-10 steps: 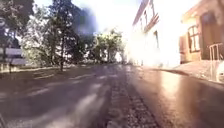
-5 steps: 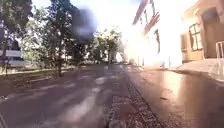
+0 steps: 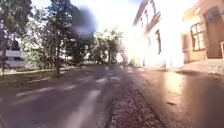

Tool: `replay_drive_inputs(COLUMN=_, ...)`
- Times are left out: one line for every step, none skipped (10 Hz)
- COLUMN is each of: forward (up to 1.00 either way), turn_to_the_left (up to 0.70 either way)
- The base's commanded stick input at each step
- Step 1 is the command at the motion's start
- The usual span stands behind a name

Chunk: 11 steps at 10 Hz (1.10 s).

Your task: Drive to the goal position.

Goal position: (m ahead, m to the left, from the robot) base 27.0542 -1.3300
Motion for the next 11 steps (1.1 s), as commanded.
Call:
replay_drive_inputs(forward=0.50, turn_to_the_left=0.00)
replay_drive_inputs(forward=0.50, turn_to_the_left=0.00)
replay_drive_inputs(forward=0.50, turn_to_the_left=0.00)
replay_drive_inputs(forward=0.50, turn_to_the_left=0.00)
replay_drive_inputs(forward=0.50, turn_to_the_left=0.00)
replay_drive_inputs(forward=0.50, turn_to_the_left=0.00)
replay_drive_inputs(forward=0.50, turn_to_the_left=0.00)
replay_drive_inputs(forward=0.50, turn_to_the_left=0.00)
replay_drive_inputs(forward=0.50, turn_to_the_left=0.00)
replay_drive_inputs(forward=0.50, turn_to_the_left=0.00)
replay_drive_inputs(forward=0.50, turn_to_the_left=0.00)
